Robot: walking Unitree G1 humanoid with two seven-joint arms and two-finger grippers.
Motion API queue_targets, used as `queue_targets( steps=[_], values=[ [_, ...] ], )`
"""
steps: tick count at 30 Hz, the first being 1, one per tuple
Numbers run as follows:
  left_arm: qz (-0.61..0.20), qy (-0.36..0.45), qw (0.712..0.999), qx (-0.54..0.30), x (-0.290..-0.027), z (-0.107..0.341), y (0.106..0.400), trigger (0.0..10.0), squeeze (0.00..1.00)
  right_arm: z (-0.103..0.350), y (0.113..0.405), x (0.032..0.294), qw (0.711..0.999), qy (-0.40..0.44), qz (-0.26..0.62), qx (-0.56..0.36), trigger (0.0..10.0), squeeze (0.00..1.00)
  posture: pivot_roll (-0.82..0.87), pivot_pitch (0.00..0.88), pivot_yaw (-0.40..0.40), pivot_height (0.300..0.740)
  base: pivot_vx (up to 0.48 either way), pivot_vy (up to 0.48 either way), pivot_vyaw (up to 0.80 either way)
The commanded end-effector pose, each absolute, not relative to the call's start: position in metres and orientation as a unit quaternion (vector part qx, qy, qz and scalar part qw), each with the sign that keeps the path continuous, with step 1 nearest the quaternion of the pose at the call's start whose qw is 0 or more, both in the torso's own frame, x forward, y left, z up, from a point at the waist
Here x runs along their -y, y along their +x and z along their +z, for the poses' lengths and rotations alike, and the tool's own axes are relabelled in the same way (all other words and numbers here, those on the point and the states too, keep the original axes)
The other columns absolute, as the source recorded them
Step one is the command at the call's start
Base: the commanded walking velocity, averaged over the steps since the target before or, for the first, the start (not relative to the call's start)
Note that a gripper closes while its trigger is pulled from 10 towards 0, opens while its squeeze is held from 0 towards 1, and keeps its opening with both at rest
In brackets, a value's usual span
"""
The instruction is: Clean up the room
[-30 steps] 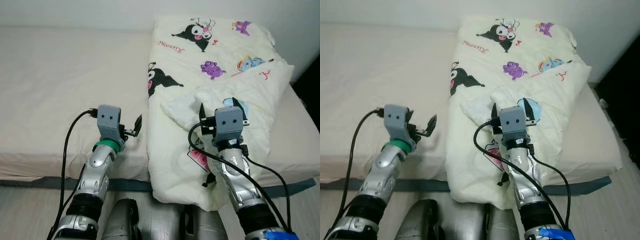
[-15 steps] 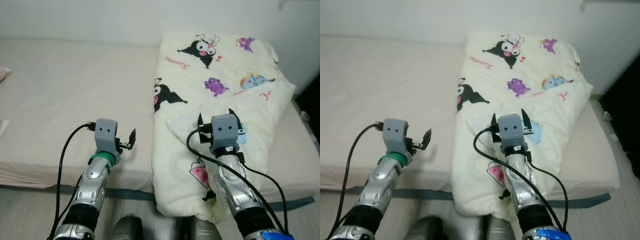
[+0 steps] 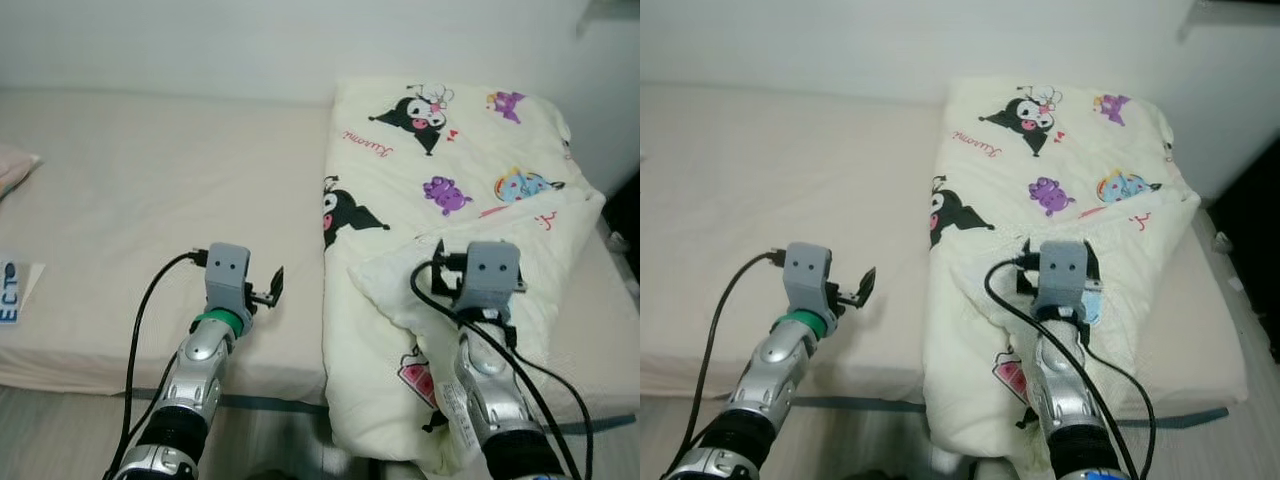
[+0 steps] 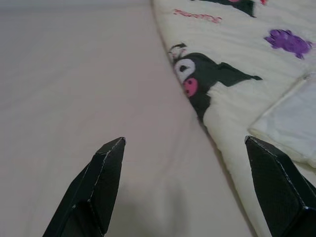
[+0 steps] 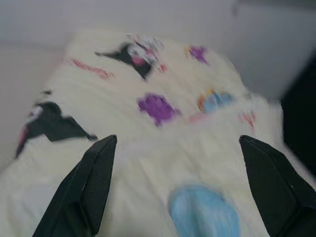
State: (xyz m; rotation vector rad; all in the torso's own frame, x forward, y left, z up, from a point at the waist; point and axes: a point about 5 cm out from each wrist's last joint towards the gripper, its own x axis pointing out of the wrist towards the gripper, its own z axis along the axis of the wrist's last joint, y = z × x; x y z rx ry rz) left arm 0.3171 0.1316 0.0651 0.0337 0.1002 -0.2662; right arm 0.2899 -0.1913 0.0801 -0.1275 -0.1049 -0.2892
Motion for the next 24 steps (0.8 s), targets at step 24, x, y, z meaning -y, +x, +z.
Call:
queue_targets(
  steps=[24],
  values=[
    [-0.107, 0.024, 0.99, -0.093, -0.132, 0.043, 0.307, 10.0, 0.0, 0.052, 0.289, 0.172, 0.998, 0.035, -0.046, -0.024, 10.0, 0.0, -0.05, 0.03, 0.098, 0.74, 0.0, 0.0, -0.26]
  ],
)
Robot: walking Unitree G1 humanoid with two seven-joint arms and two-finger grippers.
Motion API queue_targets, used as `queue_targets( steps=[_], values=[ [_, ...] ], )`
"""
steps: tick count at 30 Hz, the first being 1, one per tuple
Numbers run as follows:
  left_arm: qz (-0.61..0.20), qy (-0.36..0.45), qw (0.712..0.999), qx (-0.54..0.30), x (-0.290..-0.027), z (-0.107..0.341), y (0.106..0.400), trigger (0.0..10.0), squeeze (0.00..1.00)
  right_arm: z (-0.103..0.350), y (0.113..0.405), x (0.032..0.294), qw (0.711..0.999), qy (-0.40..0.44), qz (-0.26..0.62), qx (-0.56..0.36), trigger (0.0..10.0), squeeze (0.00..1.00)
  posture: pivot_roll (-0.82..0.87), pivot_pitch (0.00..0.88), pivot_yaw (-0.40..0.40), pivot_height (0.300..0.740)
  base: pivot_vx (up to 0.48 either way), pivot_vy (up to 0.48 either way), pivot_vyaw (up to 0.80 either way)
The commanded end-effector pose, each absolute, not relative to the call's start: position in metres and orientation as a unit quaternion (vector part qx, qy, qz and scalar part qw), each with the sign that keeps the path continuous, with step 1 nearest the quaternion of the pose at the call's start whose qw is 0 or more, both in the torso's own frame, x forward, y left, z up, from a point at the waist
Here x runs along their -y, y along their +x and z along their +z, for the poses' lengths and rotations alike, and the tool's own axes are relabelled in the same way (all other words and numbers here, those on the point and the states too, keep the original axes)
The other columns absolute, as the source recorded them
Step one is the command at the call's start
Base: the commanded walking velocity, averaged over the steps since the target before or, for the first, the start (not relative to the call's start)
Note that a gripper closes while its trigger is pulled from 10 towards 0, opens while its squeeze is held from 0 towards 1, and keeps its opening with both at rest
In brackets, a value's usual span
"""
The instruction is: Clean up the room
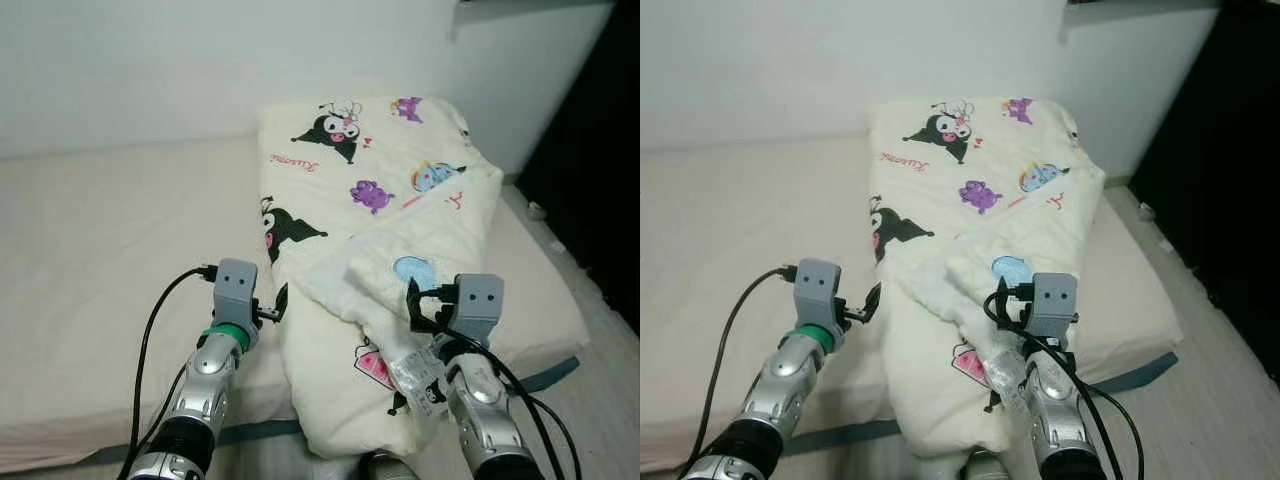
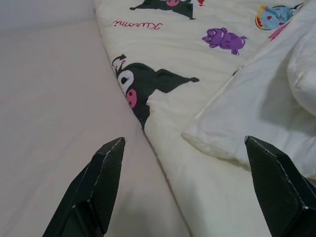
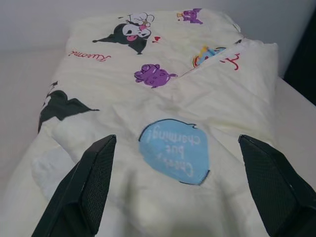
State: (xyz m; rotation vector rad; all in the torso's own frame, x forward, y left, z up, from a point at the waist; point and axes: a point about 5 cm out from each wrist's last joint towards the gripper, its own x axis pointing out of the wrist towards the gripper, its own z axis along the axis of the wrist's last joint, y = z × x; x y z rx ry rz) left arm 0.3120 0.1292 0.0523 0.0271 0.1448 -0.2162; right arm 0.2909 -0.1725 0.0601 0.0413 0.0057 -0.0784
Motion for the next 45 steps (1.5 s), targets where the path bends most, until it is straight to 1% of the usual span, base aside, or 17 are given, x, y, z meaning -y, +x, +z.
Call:
queue_targets(
  steps=[1, 6, 8, 15, 22, 27, 37, 45],
  values=[
    [-0.107, 0.024, 0.99, -0.093, -0.132, 0.043, 0.307, 10.0, 0.0, 0.052, 0.289, 0.172, 0.998, 0.035, -0.046, -0.024, 10.0, 0.0, -0.05, 0.03, 0.098, 0.74, 0.0, 0.0, 0.52],
    [-0.105, 0.018, 0.99, -0.093, -0.132, 0.043, 0.308, 10.0, 0.0, 0.054, 0.289, 0.169, 0.999, 0.028, -0.041, -0.021, 10.0, 0.0, -0.05, 0.035, 0.094, 0.74, 0.0, 0.0, 0.8],
    [-0.102, 0.017, 0.99, -0.091, -0.133, 0.044, 0.309, 10.0, 0.0, 0.053, 0.288, 0.169, 0.998, 0.041, -0.044, -0.02, 10.0, 0.0, -0.04, 0.043, 0.089, 0.74, 0.0, 0.0, 0.0],
    [-0.102, 0.033, 0.99, -0.086, -0.134, 0.045, 0.31, 10.0, 0.0, 0.052, 0.286, 0.169, 0.998, 0.044, -0.042, -0.018, 10.0, 0.0, -0.04, 0.049, 0.088, 0.74, 0.0, 0.0, 0.0],
    [-0.138, 0.033, 0.987, -0.08, -0.128, 0.047, 0.309, 10.0, 0.0, 0.051, 0.28, 0.174, 0.996, 0.046, -0.073, -0.013, 10.0, 0.0, -0.04, 0.069, 0.111, 0.74, 0.0, 0.0, 0.0],
    [-0.14, 0.034, 0.986, -0.081, -0.127, 0.047, 0.309, 10.0, 0.0, 0.051, 0.278, 0.175, 0.996, 0.041, -0.076, -0.009, 10.0, 0.0, -0.04, 0.07, 0.115, 0.74, 0.0, 0.0, 0.0],
    [-0.144, 0.031, 0.986, -0.081, -0.123, 0.047, 0.31, 10.0, 0.0, 0.05, 0.275, 0.177, 0.995, 0.046, -0.084, -0.012, 10.0, 0.0, -0.05, 0.074, 0.124, 0.74, 0.0, 0.0, -0.8],
    [-0.138, 0.027, 0.987, -0.079, -0.123, 0.048, 0.311, 10.0, 0.0, 0.049, 0.274, 0.176, 0.996, 0.05, -0.078, -0.016, 10.0, 0.0, -0.05, 0.079, 0.115, 0.74, 0.0, 0.0, 0.0]
  ],
)
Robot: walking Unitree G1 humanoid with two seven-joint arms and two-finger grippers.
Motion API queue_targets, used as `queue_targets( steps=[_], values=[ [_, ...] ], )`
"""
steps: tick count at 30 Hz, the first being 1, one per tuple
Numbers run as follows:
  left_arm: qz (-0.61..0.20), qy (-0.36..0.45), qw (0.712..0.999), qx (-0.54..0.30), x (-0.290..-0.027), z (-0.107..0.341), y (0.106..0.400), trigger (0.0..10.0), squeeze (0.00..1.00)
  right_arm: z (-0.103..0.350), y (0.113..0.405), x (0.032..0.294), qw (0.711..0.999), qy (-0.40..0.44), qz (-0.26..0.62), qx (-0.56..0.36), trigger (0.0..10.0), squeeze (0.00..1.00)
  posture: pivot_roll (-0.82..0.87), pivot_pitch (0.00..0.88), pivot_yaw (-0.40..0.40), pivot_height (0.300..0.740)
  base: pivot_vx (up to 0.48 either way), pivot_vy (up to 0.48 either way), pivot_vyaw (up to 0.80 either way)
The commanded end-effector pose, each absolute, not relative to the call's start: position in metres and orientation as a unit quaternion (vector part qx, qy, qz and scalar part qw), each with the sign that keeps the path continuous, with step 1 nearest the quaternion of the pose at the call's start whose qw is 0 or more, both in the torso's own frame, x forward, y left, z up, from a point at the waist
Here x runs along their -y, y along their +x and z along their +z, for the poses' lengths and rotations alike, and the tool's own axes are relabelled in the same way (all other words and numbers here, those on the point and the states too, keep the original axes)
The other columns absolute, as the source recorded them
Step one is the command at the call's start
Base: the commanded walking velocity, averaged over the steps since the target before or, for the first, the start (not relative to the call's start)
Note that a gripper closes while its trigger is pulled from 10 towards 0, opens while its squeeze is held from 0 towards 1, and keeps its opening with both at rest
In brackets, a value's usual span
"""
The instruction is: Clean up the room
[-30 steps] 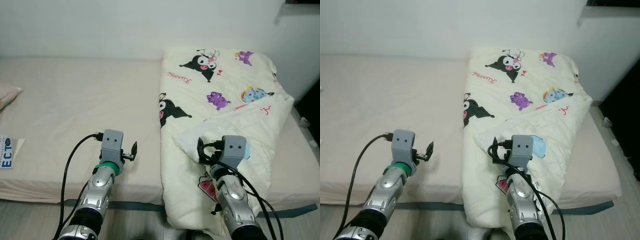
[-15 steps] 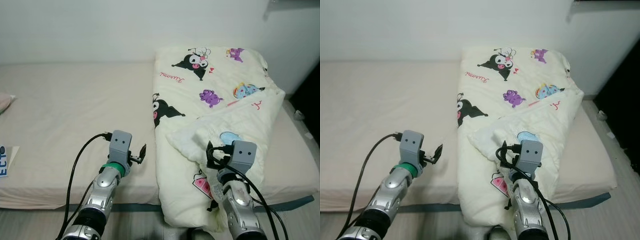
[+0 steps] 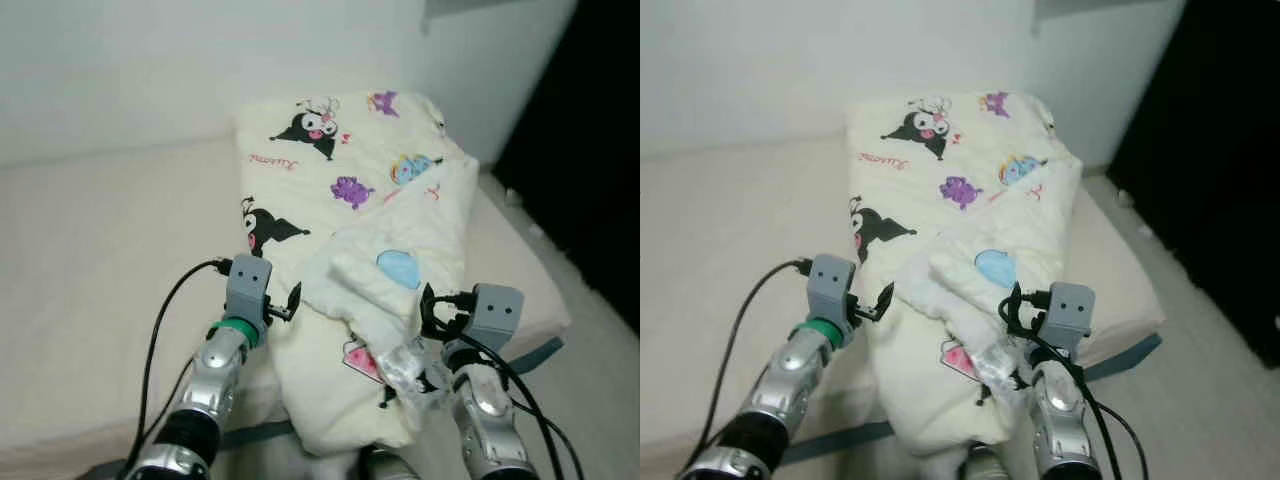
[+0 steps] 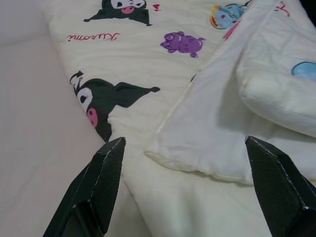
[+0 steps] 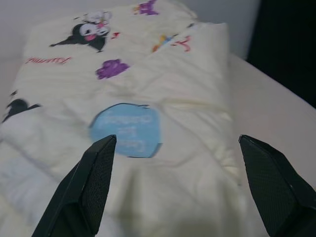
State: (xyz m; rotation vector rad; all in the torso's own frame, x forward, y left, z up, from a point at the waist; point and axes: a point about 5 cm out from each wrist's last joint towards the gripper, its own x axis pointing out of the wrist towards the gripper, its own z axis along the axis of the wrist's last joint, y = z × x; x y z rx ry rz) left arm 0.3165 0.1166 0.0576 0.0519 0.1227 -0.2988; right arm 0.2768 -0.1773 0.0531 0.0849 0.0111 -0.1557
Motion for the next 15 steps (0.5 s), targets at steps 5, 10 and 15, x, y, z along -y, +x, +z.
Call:
queue_targets(
  steps=[5, 10, 15],
  values=[
    [-0.138, 0.031, 0.987, -0.081, -0.1232, 0.0469, 0.31, 10.0, 0.0, 0.0491, 0.2742, 0.1764, 0.996, 0.051, -0.076, -0.017, 10.0, 0.0, -0.05, 0.083, 0.11, 0.74, 0.0, 0.0, 0.0],
    [-0.136, 0.028, 0.987, -0.082, -0.123, 0.0455, 0.3082, 10.0, 0.0, 0.0499, 0.2749, 0.1761, 0.996, 0.051, -0.073, -0.018, 10.0, 0.0, -0.05, 0.087, 0.11, 0.74, 0.0, 0.0, 0.0],
    [-0.138, 0.023, 0.987, -0.08, -0.1212, 0.0458, 0.3074, 10.0, 0.0, 0.0499, 0.2751, 0.1757, 0.996, 0.052, -0.071, -0.019, 10.0, 0.0, -0.05, 0.089, 0.11, 0.74, 0.0, -0.196, 0.0]
  ],
)
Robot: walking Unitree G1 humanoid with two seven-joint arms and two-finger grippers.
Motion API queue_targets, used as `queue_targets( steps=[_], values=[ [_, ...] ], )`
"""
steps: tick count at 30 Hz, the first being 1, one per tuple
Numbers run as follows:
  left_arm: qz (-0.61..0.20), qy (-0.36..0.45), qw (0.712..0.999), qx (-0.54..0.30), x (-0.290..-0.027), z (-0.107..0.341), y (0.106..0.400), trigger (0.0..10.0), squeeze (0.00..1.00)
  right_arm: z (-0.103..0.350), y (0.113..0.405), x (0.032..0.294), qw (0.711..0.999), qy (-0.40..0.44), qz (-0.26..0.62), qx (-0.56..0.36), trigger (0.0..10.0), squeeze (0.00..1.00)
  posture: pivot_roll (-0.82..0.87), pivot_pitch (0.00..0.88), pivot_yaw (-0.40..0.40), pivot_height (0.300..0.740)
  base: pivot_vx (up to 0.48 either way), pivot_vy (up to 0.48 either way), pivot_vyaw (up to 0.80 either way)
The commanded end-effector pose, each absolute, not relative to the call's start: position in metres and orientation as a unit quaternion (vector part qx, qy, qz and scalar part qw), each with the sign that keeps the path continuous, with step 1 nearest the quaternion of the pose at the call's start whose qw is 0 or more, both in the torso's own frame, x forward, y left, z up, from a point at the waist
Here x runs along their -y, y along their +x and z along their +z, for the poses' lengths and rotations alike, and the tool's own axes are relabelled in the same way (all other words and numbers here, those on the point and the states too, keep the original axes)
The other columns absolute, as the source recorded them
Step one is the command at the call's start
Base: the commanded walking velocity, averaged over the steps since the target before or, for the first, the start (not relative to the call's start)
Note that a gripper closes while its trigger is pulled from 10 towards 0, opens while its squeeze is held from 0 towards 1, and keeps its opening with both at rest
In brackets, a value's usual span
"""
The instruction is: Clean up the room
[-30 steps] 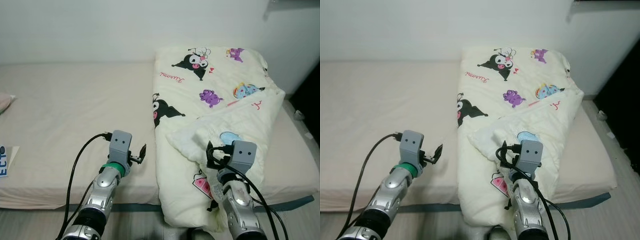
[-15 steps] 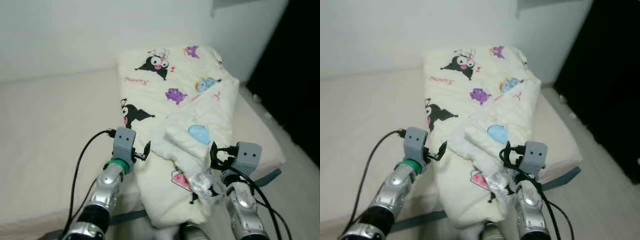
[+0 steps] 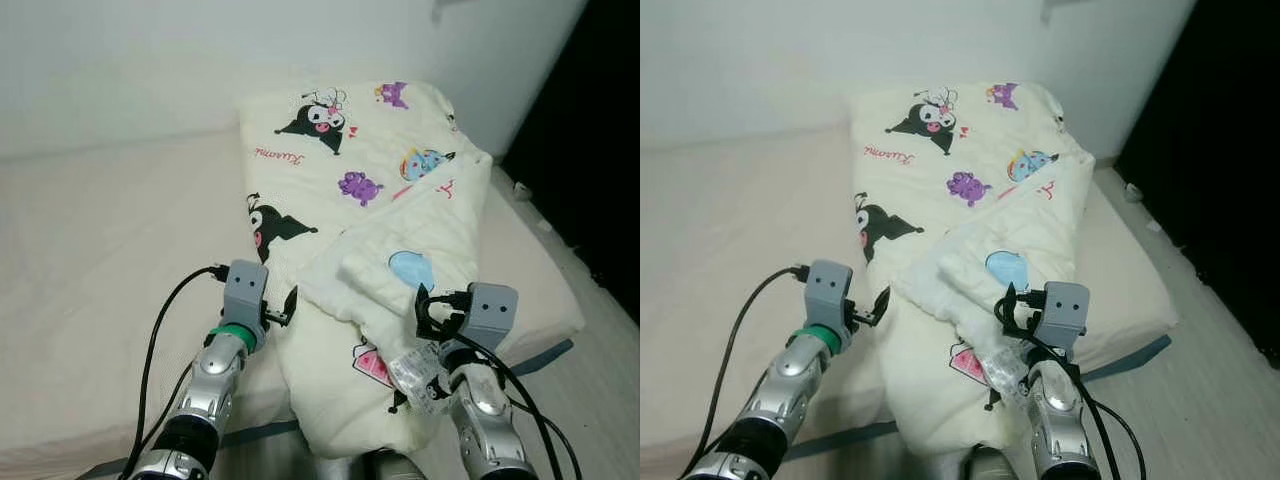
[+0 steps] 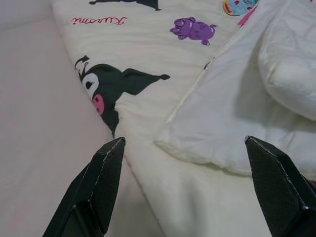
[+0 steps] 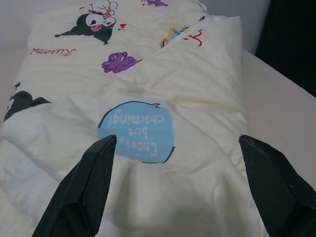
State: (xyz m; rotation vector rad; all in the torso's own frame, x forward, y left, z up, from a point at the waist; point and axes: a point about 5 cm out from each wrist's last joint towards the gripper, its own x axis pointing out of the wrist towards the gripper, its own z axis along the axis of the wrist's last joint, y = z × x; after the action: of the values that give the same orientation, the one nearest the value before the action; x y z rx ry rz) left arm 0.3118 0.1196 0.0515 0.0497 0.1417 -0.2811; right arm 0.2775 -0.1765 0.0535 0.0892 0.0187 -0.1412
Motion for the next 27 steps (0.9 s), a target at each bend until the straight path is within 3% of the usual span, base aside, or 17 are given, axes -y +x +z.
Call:
queue_targets(
  steps=[1, 24, 27],
  values=[
    [-0.138, 0.023, 0.987, -0.08, -0.1212, 0.0458, 0.3074, 10.0, 0.0, 0.0499, 0.2751, 0.1757, 0.996, 0.052, -0.071, -0.019, 10.0, 0.0, -0.05, 0.089, 0.11, 0.74, 0.0, -0.401, 0.0],
    [-0.143, 0.02, 0.986, -0.087, -0.1217, 0.0432, 0.3041, 10.0, 0.0, 0.0478, 0.2725, 0.1752, 0.996, 0.056, -0.071, -0.025, 10.0, 0.0, -0.05, 0.077, 0.111, 0.74, 0.0, -0.479, 0.0],
    [-0.152, 0.027, 0.982, -0.106, -0.1212, 0.0404, 0.3045, 10.0, 0.0, 0.0478, 0.2724, 0.1752, 0.996, 0.056, -0.071, -0.025, 10.0, 0.0, -0.05, 0.074, 0.114, 0.74, 0.0, 0.0, 0.0]
  ],
)
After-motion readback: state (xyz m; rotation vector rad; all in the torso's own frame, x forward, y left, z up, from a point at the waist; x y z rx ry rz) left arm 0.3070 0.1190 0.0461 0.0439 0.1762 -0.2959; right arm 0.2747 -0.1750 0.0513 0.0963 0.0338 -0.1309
